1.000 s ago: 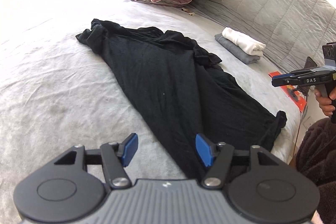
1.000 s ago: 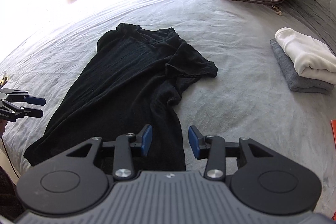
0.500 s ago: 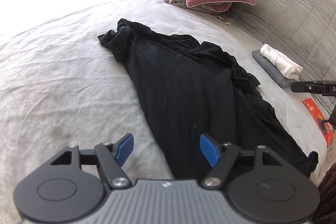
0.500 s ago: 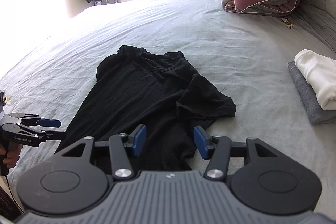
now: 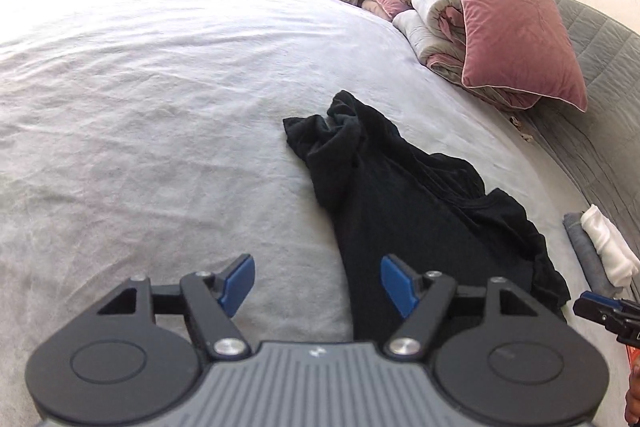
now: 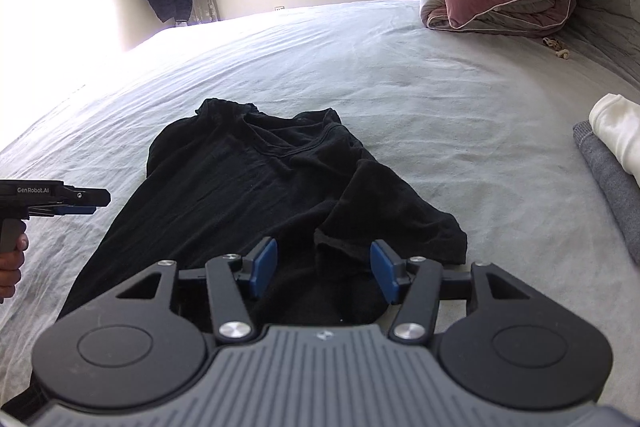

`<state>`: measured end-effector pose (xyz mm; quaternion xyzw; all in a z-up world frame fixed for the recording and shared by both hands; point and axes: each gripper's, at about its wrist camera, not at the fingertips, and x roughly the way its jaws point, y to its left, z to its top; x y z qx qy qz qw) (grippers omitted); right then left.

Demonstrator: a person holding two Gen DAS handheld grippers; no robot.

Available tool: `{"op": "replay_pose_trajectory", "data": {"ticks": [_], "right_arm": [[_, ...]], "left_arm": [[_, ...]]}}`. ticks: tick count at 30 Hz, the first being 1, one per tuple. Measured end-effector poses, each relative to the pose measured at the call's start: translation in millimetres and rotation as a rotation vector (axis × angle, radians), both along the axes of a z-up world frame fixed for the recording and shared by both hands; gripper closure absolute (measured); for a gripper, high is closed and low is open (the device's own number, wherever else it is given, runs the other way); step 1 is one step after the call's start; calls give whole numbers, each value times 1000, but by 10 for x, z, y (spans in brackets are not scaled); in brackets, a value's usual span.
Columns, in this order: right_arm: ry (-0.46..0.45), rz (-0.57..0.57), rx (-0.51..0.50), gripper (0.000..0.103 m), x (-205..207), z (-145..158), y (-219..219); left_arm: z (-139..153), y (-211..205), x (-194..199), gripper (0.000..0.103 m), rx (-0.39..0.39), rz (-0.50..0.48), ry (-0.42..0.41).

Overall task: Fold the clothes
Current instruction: 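Grasp the shirt hem with the right gripper while the left gripper grasps another hem point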

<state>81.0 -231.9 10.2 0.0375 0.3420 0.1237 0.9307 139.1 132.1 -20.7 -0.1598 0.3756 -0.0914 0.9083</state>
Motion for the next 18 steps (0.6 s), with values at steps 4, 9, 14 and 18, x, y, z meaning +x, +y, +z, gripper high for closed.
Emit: {"op": "replay_pose_trajectory", "data": {"ticks": [4,9,14,18], "right_arm": [[6,20,16,47,109,-112,-15],[-17,13,3,70,216,-245,-34],[-26,-43,17,100,279,-288,-262],[-74,-135,94,100,276,-136,-579]], "left_arm": [[-13,-86,136,33,27,49,0],[36,-398,298,32,15,19,-11],[135,-757,442,32,44,-12,-15],[230,-1074,540,32,98,-67,-26]]}}
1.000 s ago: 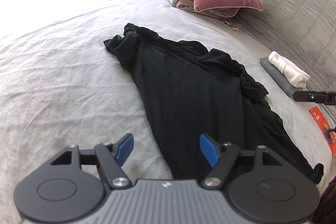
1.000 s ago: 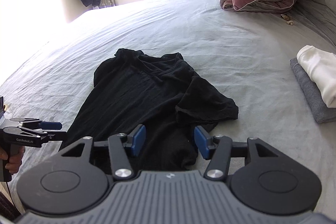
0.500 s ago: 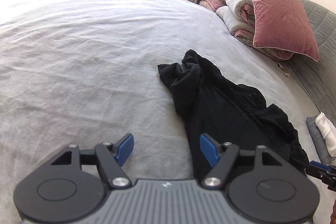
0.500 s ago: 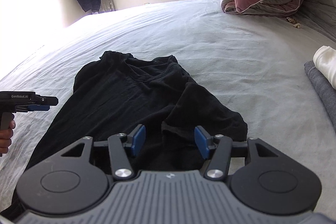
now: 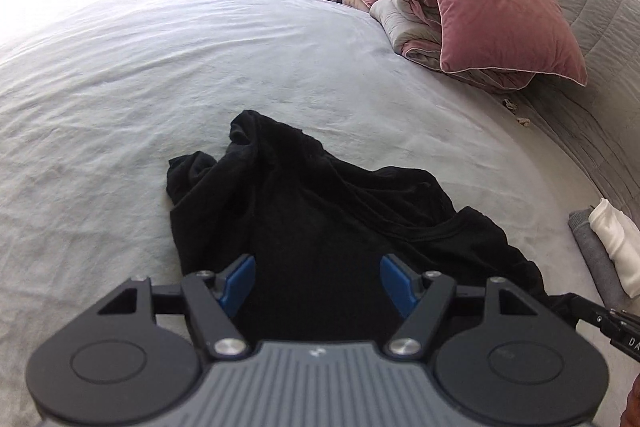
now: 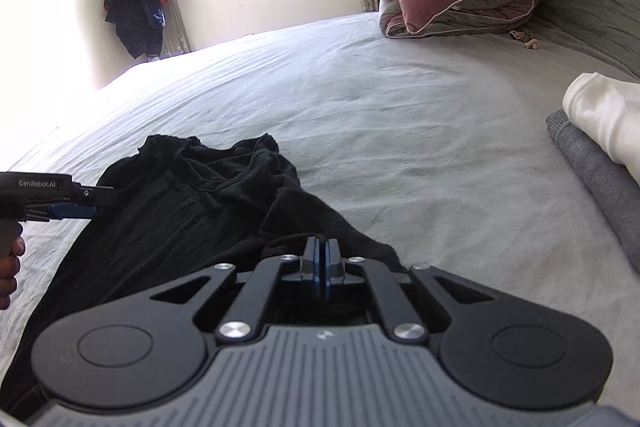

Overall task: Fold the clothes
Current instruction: 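Grasp the shirt hem with the right gripper while the left gripper grasps another hem point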

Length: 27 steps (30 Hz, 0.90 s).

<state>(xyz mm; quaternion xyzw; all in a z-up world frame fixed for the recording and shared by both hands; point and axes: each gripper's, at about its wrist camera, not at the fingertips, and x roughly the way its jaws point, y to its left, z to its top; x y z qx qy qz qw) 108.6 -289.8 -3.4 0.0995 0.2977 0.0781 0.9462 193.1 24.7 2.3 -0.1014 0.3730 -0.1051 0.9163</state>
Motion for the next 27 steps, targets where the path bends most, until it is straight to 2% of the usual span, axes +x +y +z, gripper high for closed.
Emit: {"op": "replay_pose_trajectory", "data": {"ticks": [4,8,12,17,21,24,25,26,27], "right_arm": [[-27,-123,98,100,-6,89,-372],[8,-263,180,101,-17,76,-727],[23,-355,222,101,-50,64,-943],[-1,-384,258,101,-80,81,-1057],[30,-376,258,100,-55,46,-1061],[56,-374,252,100,-27,12,-1057],[62,-371,250,100,-21,4,-1058],[67,-369,249,100,-17,-2,-1058],[70,-366,248,100,-13,-7,-1058]], "left_arm": [[79,-333,133,32,36,-44,-6],[156,-603,267,32,45,-74,-16],[191,-837,409,33,74,-103,-30],[141,-1121,674,33,104,-135,0],[26,-1268,925,38,60,-129,80],[-41,-1362,1047,51,18,-134,135],[-61,-1395,1081,64,6,-140,156],[-81,-1423,1106,82,-4,-149,175],[-109,-1459,1134,94,-15,-164,195]]}}
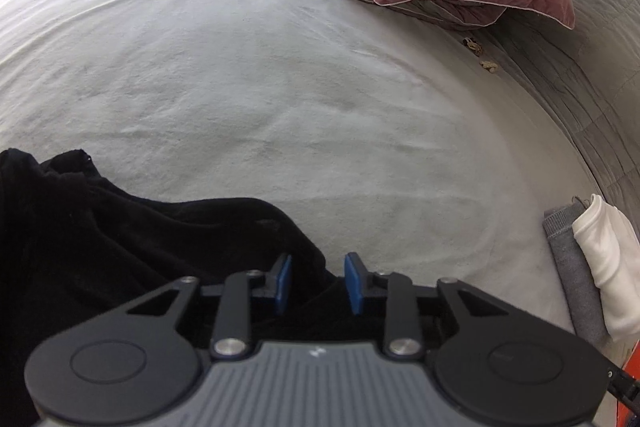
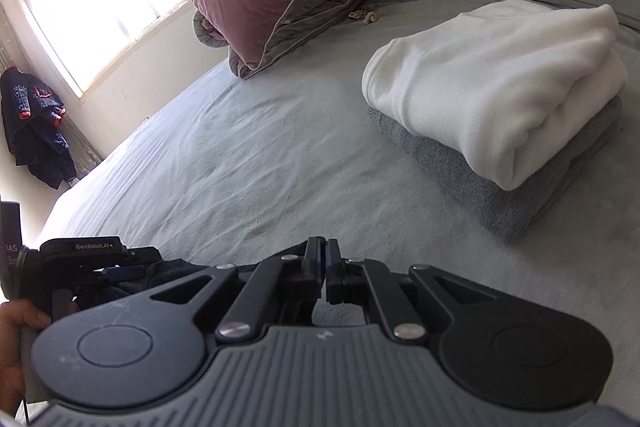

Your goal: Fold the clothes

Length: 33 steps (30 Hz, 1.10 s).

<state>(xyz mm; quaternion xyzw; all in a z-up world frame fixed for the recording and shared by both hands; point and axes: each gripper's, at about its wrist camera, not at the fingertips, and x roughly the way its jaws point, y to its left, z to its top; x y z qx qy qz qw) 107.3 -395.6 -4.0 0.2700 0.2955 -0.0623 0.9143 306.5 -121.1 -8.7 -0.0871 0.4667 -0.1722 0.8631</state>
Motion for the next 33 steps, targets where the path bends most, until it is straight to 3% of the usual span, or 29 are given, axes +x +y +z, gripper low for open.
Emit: {"op": "replay_pose_trajectory", "data": {"ticks": [1,5,11,14,23,28,30,33], "right_arm": [[2,3,-1,100,4,-3,0],[1,1,-14,100,13,-2,-4],[-23,-14,-26,100,6,5,10],[-28,-13,-39,100,7,13,27],[-59,-42,-62,100,-5,29,27],[-42,-24,-56,100,44,-3,36],[-30,-13,-53,97,65,-18,50],[-19,9,-46,88,85,-23,79]], "left_arm": [[-17,-29,20,100,-11,-13,16],[35,-25,70,100,-77,-1,-15],[70,211,254,101,-274,159,-50],[49,255,301,100,-319,198,-35],[165,121,460,100,-320,179,-101],[136,41,564,99,-272,179,-83],[92,71,550,91,-268,184,-63],[56,193,471,68,-277,203,-48]]}}
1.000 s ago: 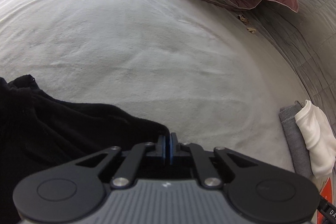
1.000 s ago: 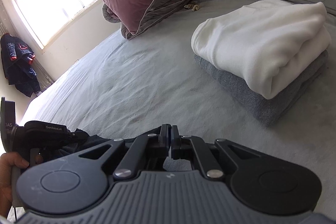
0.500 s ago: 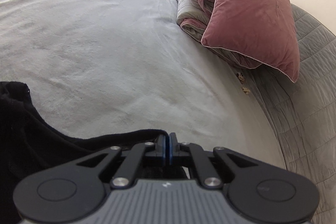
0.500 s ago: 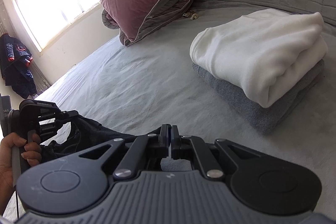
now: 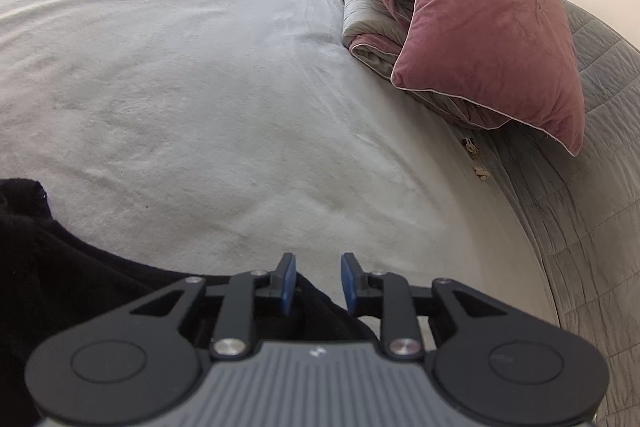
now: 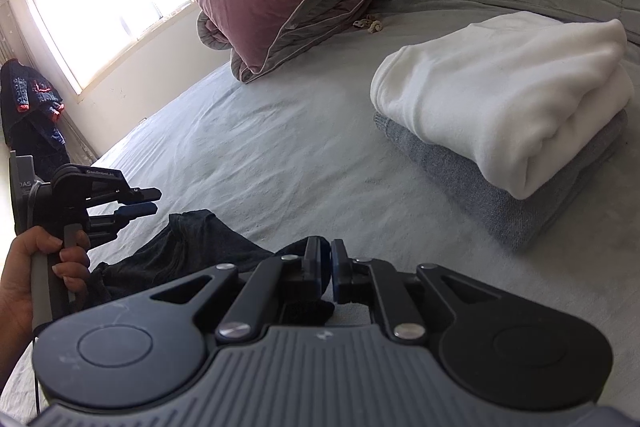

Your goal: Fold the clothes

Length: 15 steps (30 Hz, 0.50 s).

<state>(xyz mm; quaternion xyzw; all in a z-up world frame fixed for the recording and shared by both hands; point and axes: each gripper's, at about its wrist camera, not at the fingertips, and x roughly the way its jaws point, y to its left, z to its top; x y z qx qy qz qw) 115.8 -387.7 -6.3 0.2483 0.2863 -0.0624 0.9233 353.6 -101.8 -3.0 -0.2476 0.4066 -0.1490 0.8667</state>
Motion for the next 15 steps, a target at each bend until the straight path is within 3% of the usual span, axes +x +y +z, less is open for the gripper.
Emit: {"op": "replay_pose_trajectory", "data": {"ticks": [8,12,15], "right_arm": [[48,72,-28,85,60,-60,212],[42,93,-61,64,39,-36,326],[35,112,-71,64,26,-17,403]], "left_arm": [[44,644,-287,57,109,39,-1],[85,1079,-438,53,126,88,0],[115,1392,-591,50,156,121,-11]]}}
